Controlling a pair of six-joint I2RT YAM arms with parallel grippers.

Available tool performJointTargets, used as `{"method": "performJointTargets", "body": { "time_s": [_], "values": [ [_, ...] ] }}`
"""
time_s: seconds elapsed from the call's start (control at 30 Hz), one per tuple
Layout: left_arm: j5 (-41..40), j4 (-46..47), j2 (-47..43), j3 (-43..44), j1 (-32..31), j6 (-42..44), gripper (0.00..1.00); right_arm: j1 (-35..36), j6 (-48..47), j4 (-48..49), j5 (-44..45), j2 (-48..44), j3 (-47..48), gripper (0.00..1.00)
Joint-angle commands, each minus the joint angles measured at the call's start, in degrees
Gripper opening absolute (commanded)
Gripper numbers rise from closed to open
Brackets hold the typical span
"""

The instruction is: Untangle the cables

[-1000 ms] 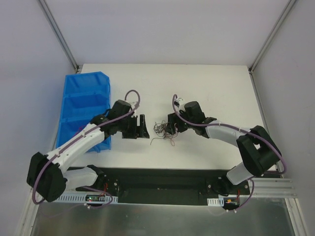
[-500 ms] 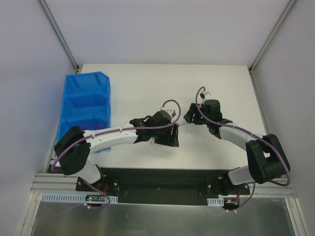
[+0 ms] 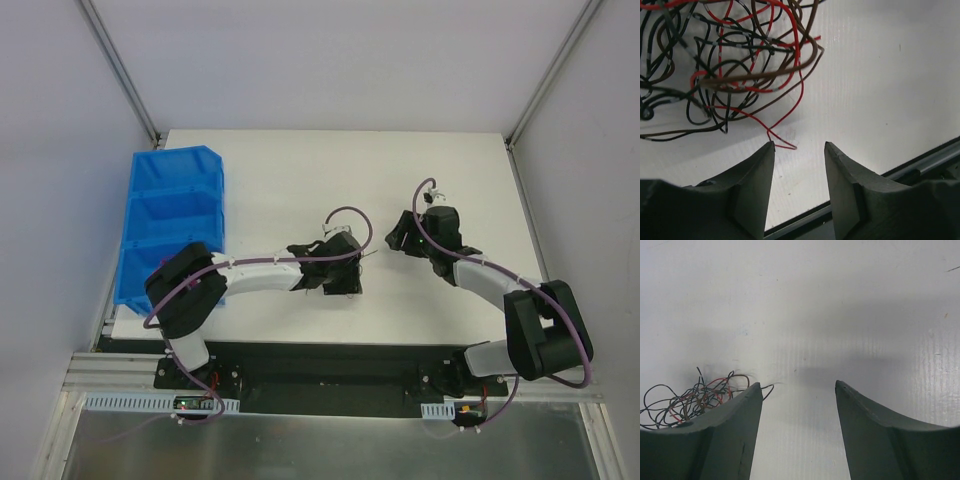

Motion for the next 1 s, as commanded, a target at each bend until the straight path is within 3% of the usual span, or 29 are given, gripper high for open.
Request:
{"method": "performJointTargets", "body": {
  "time_s": [0.0,0.17,0.23,0.3,0.47,0.7,0.83,0.97],
  "values": [
    [-3.1,-2.8,4.8,4.6,-0.7,-1.3,0.41,0.1,0.7,1.6,-0.6,-0.5,0.5,0.62],
    [-4.3,-6.0,8.5,7.6,-0.7,-1.1,0.32,0.2,0.4,1.6,-1.1,-0.4,0.9,0.62],
    [-5.0,-6.7,8.5,7.8,-0.8,-0.8,0.21,0.2,0.3,1.7,-1.2,-0.2,0.9,0.62],
    [-6.0,-7.5,7.9,7.9,-0.8,-0.1,0.01,0.4,0.1,1.6,-1.8,0.3,1.3,0.62],
    [-7.0,-8.5,3.2,6.3,-1.7,2.3,0.00,4.2,-3.2,4.9,-5.2,0.5,1.8,0.70],
    [-6.0,-7.5,-6.9,1.2,-2.2,8.0,0.00,10.3,-6.6,12.6,-17.6,3.3,3.0,0.83],
    [-5.4,-6.5,-10.0,0.4,-2.2,10.3,0.00,13.1,-7.7,12.3,-20.9,6.5,5.2,0.83],
    [-6.6,-6.5,-12.9,0.1,-2.2,11.9,0.00,15.6,-9.8,3.5,-15.2,10.4,10.2,0.79]
  ]
}}
